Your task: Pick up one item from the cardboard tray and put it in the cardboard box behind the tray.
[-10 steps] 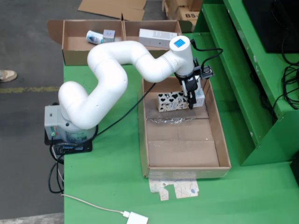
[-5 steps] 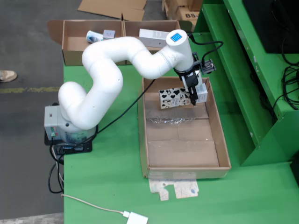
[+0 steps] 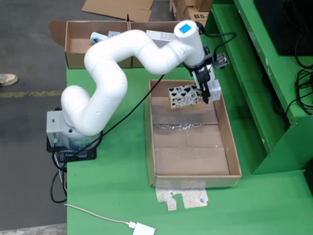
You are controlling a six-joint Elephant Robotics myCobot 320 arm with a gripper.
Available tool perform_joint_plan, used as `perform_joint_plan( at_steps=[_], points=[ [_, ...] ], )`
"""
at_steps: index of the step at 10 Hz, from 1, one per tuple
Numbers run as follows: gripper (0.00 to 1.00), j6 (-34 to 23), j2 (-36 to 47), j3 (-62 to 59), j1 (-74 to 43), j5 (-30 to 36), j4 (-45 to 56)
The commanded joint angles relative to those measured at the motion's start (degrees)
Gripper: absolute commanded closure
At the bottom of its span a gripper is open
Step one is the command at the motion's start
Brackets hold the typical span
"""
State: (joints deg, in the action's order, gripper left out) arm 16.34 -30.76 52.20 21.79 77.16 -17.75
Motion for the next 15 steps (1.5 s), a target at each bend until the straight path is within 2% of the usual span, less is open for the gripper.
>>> perform_joint_plan(
  at_steps=[1, 6, 13, 15],
  points=[
    [1.0, 0.2, 6.5, -4.8, 0.7, -1.7, 3.7],
    [1.0, 1.6, 13.6, -1.0, 2.2, -2.9, 4.7],
    [1.0, 2.1, 15.1, 2.0, 3.8, -3.4, 3.4],
    [1.0, 1.6, 12.5, -1.8, 7.9, -4.4, 5.5]
  ],
)
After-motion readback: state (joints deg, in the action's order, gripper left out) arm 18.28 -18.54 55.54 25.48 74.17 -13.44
